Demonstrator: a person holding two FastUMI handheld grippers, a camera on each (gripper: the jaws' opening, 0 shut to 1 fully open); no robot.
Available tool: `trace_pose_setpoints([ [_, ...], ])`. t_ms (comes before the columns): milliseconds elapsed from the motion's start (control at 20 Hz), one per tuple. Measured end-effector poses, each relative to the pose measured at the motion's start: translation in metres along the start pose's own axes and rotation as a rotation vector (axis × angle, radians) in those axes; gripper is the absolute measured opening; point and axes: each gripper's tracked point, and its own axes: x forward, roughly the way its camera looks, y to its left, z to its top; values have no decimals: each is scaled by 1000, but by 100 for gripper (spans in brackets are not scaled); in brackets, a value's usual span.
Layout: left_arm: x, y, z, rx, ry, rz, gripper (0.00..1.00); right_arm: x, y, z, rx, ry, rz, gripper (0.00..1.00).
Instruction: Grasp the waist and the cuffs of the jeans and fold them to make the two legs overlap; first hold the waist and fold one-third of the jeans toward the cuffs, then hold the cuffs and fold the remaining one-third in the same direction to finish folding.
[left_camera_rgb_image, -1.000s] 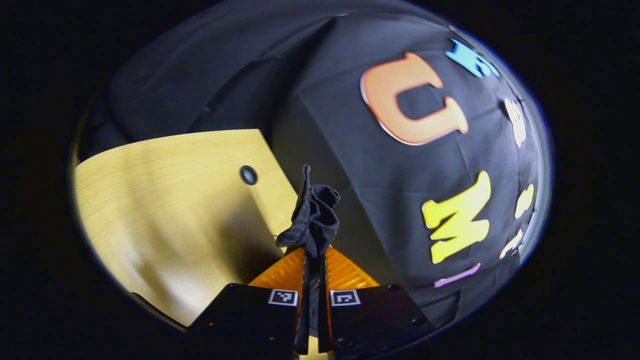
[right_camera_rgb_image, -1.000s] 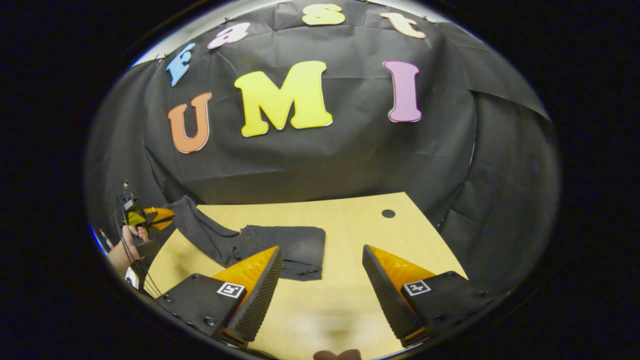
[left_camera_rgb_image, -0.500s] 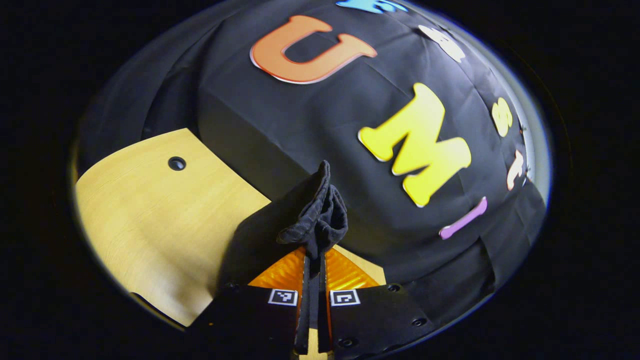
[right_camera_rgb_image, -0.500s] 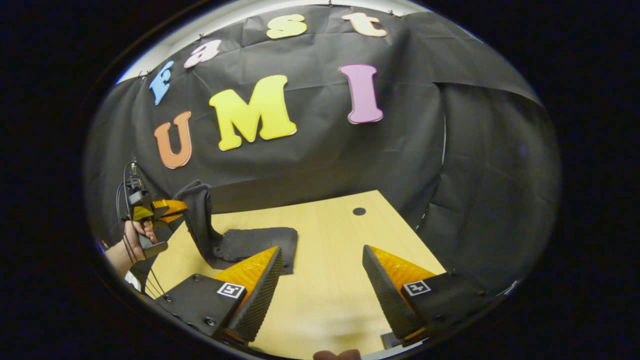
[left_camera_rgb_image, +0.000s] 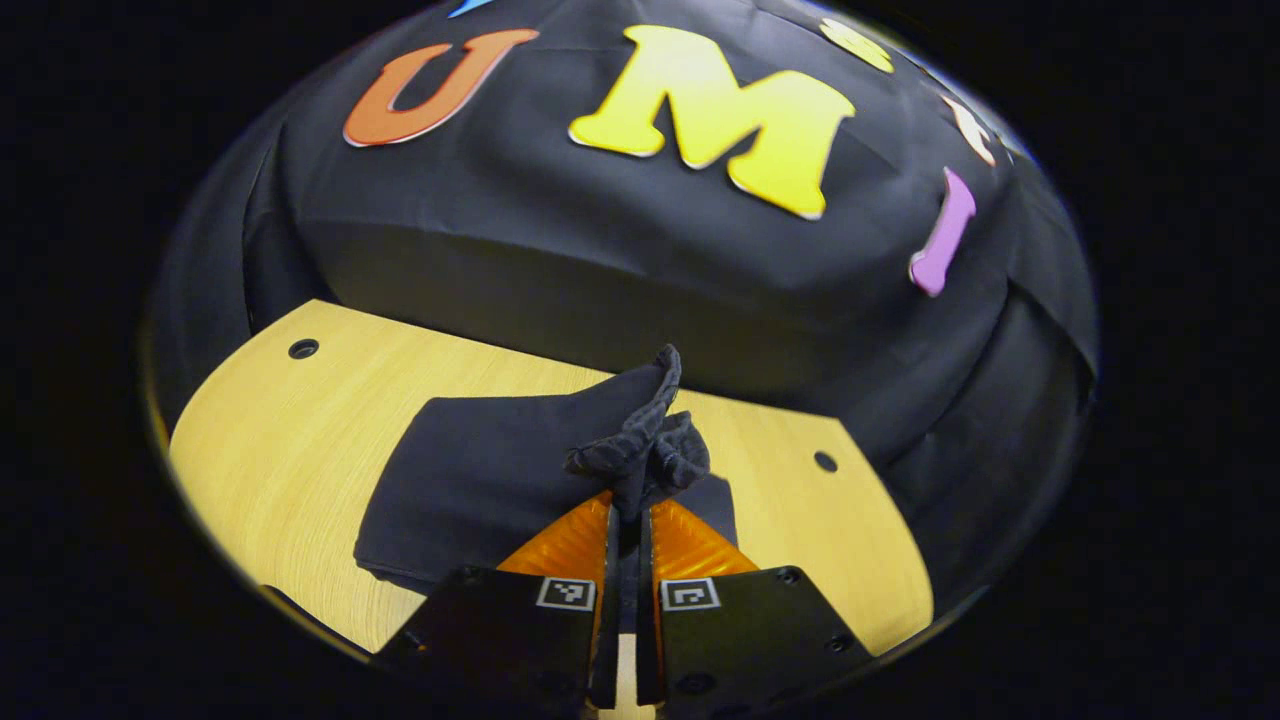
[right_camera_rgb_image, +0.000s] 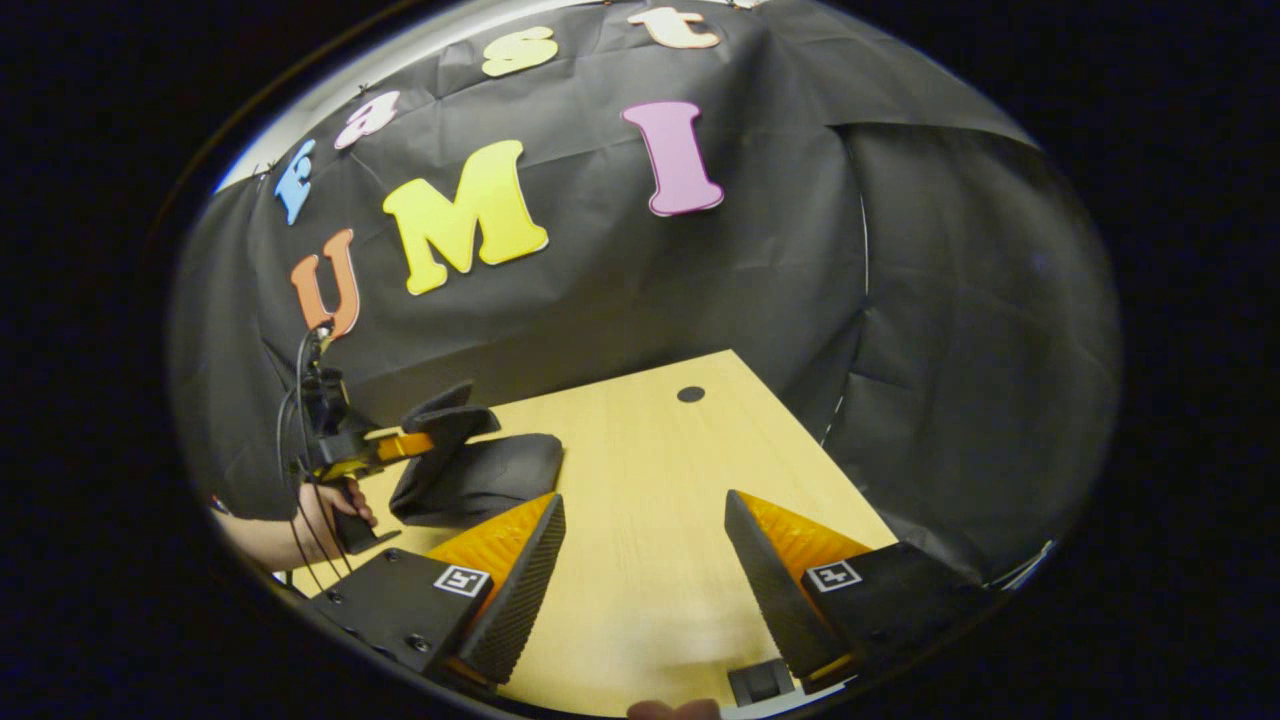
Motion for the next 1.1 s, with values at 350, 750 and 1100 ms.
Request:
trace_pose_setpoints([
  [350,21,-7,-56,-47,76,57,20,0,-5,-3,-33,26,27,98],
  [750,2,-28,-58,-63,80,40,100,-2,9,-6,-77,62,117,93],
  [1100,-66,-36,-2,-71,-42,-26,100,12,26,22,-171,-59,176,98],
])
